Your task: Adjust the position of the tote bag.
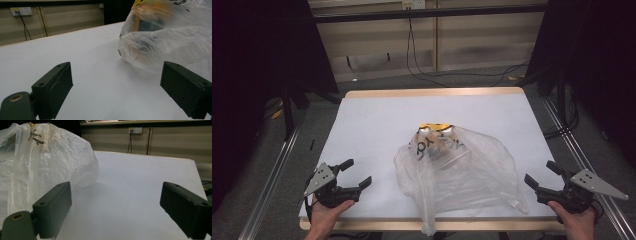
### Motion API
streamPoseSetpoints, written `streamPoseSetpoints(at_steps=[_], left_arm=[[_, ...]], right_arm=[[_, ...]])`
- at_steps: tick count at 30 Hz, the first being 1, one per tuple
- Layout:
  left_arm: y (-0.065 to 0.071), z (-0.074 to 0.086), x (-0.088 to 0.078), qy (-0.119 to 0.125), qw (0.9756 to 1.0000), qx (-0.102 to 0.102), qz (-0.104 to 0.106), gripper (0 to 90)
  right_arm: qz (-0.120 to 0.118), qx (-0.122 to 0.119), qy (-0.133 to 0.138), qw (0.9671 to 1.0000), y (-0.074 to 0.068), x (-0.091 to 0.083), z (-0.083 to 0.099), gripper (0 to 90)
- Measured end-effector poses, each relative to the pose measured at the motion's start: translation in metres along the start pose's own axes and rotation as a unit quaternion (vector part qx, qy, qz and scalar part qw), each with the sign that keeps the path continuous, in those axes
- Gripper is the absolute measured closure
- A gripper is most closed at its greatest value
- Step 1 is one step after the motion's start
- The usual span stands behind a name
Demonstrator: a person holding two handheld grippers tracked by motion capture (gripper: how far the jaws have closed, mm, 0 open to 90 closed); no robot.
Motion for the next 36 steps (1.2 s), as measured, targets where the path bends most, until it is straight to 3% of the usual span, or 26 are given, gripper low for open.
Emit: streamPoseSetpoints(at_steps=[2,5,6,12,14,19,26,33,34,36], left_arm=[[0.001,0.002,0.002,-0.013,0.9999,-0.003,0.005,10.7],[0.003,0.002,0.004,-0.013,0.9998,-0.005,0.01,11.8],[0.003,0.002,0.004,-0.016,0.9999,0.002,0.006,12.8],[0.01,0.001,0.003,-0.017,0.9995,0.014,0.021,21.1],[0.013,0.001,0.004,-0.016,0.9994,0.007,0.031,21.9],[0.022,0.002,0.004,-0.029,0.9981,0.029,0.046,32.4],[0.038,0.001,0.003,-0.034,0.9959,0.051,0.066,40.1],[0.053,-0.002,0.001,-0.036,0.9948,0.042,0.086,45.3],[0.055,-0.002,0.0,-0.04,0.9941,0.051,0.087,46.1],[0.059,-0.003,0.0,-0.037,0.994,0.047,0.091,47.2]], right_arm=[[-0.005,-0.005,0.001,1.0,-0.001,0.0,-0.001,13.0],[-0.008,-0.011,-0.006,0.9999,-0.003,-0.001,0.0,17.9],[-0.009,-0.012,-0.01,0.9998,-0.003,-0.001,0.0,20.3],[-0.029,0.005,-0.02,0.9994,-0.005,-0.006,-0.003,26.0],[-0.035,0.006,-0.022,0.9991,-0.006,-0.006,-0.003,26.0],[-0.051,-0.001,-0.029,0.9983,-0.009,-0.006,-0.005,30.7],[-0.087,-0.022,-0.032,0.9955,-0.023,-0.013,-0.008,41.8],[-0.119,-0.042,-0.058,0.9903,-0.044,-0.015,-0.003,57.2],[-0.122,-0.041,-0.062,0.9898,-0.047,-0.016,-0.002,59.9],[-0.129,-0.045,-0.066,0.9884,-0.05,-0.016,-0.001,61.7]])
Point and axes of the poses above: each handheld gripper's, and its own axes: x roughly forward along the jaws, z roughly out of its underside, y roughly to its right, the point moved 7 cm from there along x, roughly forward along the jaws, and after that the axes turned 8 degrees about -y, right-handed, at the moved point
